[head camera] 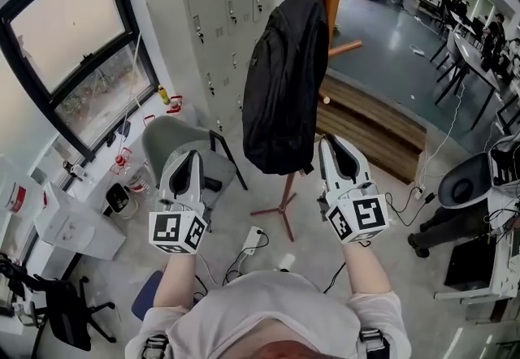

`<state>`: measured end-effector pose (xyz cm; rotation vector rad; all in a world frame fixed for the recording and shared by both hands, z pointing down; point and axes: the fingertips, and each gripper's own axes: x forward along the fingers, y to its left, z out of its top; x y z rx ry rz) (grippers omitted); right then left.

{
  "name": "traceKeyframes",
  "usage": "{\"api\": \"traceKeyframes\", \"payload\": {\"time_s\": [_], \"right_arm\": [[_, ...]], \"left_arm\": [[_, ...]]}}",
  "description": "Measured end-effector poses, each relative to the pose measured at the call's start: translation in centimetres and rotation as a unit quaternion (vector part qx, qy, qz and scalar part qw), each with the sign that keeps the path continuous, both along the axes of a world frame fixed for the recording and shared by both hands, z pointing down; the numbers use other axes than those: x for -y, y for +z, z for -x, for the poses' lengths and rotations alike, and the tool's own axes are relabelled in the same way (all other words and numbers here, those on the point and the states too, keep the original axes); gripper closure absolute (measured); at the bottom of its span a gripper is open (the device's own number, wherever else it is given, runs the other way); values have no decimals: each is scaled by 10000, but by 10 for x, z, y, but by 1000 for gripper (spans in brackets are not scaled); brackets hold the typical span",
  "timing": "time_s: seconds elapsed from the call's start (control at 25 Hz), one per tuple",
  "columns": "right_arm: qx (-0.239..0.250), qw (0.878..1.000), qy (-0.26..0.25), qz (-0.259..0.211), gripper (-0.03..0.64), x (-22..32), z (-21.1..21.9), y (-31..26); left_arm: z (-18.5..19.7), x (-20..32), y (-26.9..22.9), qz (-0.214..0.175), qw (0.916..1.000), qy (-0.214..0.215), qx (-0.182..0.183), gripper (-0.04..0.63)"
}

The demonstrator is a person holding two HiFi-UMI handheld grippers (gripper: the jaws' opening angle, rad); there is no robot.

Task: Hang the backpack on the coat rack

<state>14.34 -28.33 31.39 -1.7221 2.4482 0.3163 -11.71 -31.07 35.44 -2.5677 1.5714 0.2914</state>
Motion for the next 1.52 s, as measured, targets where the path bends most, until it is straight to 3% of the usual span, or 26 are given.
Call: {"api": "traceKeyframes", "payload": {"time_s": [0.08,0.32,0.84,1.52], "right_arm": [[24,9999,41,142,600,3,-3,14],[144,9983,149,547,607,9,-5,59],[392,9912,471,1176,607,12,-22,129],[427,9905,257,1281,607,4,-8,134]], "left_arm": [[3,0,12,-17,10000,-50,15,584],[10,-3,36,-77,9998,-152,75,584],[10,-13,103,592,9981,-127,73,584],[19,-16,125,943,9953,-176,142,584]]}}
